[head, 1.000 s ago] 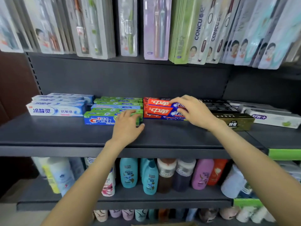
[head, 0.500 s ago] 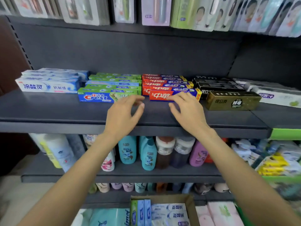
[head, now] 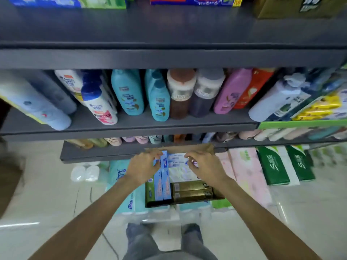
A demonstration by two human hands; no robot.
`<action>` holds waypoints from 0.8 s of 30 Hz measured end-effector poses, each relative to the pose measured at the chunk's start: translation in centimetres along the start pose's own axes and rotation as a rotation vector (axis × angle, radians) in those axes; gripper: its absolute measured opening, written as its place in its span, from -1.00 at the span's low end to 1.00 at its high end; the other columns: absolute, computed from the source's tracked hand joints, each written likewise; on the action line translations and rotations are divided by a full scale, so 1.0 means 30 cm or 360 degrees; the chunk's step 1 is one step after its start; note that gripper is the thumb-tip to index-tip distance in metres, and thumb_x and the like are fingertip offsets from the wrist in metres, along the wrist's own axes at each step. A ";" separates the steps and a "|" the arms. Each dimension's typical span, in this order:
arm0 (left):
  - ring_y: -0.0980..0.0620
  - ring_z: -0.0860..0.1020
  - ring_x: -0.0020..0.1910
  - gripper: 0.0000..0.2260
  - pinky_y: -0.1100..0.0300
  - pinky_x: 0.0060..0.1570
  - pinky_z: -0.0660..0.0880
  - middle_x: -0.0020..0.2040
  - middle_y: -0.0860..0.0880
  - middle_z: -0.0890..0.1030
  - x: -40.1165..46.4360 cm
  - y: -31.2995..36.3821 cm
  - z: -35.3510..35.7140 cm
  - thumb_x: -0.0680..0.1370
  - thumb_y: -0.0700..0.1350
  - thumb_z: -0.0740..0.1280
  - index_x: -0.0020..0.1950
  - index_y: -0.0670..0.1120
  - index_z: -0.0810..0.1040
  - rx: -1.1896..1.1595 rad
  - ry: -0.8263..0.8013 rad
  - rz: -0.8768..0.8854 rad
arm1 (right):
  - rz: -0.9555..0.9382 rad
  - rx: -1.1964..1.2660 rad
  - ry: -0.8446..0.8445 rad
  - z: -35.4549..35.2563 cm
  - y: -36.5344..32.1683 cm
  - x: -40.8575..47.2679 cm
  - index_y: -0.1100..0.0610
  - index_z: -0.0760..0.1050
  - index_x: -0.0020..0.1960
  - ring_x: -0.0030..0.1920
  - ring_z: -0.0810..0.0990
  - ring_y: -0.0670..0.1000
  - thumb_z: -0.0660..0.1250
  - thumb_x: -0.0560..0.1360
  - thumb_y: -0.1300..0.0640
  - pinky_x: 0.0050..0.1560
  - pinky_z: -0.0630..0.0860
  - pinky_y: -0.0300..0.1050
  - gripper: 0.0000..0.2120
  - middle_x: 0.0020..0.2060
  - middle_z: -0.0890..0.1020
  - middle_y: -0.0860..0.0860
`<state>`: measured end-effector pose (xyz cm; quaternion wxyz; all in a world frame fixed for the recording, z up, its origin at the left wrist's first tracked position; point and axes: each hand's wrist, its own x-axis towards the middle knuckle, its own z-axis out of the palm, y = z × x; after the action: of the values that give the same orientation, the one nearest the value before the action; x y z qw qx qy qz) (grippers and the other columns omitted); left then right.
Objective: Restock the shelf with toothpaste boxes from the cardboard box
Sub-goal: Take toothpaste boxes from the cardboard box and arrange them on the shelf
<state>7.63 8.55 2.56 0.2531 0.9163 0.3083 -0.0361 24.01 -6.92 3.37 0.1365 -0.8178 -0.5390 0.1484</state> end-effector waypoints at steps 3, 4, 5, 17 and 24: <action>-0.12 0.35 0.32 -0.54 0.03 0.22 0.36 0.36 -0.07 0.39 -0.023 -0.098 0.178 0.51 -0.06 0.32 0.40 -0.04 0.34 -0.0008 -0.0162 -0.0364 | 0.0219 0.0083 -0.0276 0.163 0.007 0.007 0.03 0.42 0.30 0.18 0.51 0.07 0.26 0.54 0.01 0.03 0.48 -0.06 -0.66 0.20 0.52 0.02; -0.14 0.32 0.34 -0.48 0.01 0.25 0.33 0.37 -0.10 0.35 -0.032 -0.129 0.226 0.50 -0.04 0.34 0.43 -0.06 0.29 -0.0047 -0.0165 -0.0464 | 0.0296 0.0118 -0.0358 0.215 0.001 0.018 0.03 0.36 0.35 0.24 0.47 0.09 0.26 0.54 -0.01 0.08 0.46 -0.04 -0.60 0.26 0.46 0.04; -0.15 0.31 0.34 -0.43 -0.01 0.25 0.33 0.38 -0.12 0.33 -0.040 -0.151 0.262 0.49 -0.02 0.35 0.45 -0.07 0.25 -0.0093 -0.0166 -0.0572 | 0.0367 0.0169 -0.0426 0.266 -0.007 0.033 0.03 0.31 0.39 0.27 0.43 0.11 0.28 0.53 -0.03 0.12 0.45 -0.02 -0.53 0.30 0.41 0.06; -0.06 0.60 0.01 -0.24 0.01 -0.05 0.57 0.22 -0.04 0.52 -0.062 -0.297 0.480 0.43 -0.02 0.42 0.50 0.12 0.05 -0.0336 -0.0370 -0.0803 | 0.0832 0.0779 -0.0651 0.645 -0.113 0.165 -0.09 -0.28 0.52 0.30 0.43 0.25 0.48 0.35 -0.12 0.22 0.42 0.14 0.09 0.43 0.19 0.22; -0.07 0.60 0.01 -0.30 -0.02 -0.02 0.55 0.24 -0.01 0.53 -0.071 -0.314 0.505 0.44 0.01 0.42 0.48 0.12 0.12 -0.0403 -0.0329 -0.0836 | 0.0925 0.1132 -0.0606 0.637 -0.073 0.159 -0.07 -0.30 0.52 0.46 0.20 0.15 0.51 0.35 0.21 0.33 0.29 0.05 0.12 0.48 0.12 0.12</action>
<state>1.77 6.43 -14.30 0.3773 0.7580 0.5091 -0.1546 16.49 -0.47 -13.81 0.2591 -0.7955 -0.2201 0.5016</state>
